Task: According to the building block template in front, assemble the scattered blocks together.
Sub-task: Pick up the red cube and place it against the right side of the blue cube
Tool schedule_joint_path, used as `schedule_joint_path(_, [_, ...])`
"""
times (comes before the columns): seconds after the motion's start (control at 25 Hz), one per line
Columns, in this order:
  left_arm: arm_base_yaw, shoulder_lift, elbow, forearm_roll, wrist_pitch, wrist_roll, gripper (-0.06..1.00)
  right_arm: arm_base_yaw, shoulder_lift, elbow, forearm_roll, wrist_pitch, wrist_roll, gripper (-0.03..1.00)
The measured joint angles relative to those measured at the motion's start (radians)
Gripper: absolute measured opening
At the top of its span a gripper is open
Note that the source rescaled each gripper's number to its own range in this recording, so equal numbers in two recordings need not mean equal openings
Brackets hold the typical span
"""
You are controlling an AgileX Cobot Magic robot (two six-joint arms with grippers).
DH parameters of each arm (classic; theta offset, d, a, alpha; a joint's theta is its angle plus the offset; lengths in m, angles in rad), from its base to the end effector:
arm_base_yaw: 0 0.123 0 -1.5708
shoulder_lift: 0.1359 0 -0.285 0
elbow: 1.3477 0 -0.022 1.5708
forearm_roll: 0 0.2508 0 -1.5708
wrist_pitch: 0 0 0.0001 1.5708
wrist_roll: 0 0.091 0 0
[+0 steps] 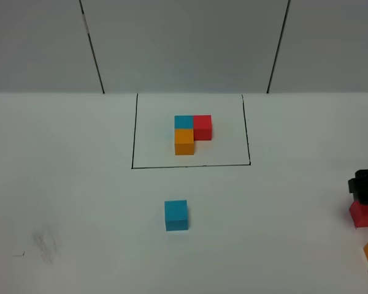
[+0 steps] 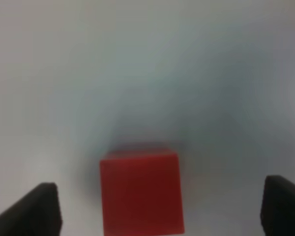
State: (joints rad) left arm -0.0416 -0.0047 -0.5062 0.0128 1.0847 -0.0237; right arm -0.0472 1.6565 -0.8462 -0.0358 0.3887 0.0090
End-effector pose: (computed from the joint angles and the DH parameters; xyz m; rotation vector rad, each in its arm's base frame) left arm -0.0072 0.0013 0.2770 0.0176 2.0574 -0.0251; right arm 0.3051 -0.0157 0.1700 0.0352 2.6826 -0.0406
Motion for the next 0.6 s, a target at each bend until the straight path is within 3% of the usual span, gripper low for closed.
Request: schedule_joint_path(0.6, [0.0, 0.0, 0.0, 0.0, 0.0, 0.002, 0.46, 0.0, 0.14, -0.001, -0.004, -0.044, 0.0, 0.82])
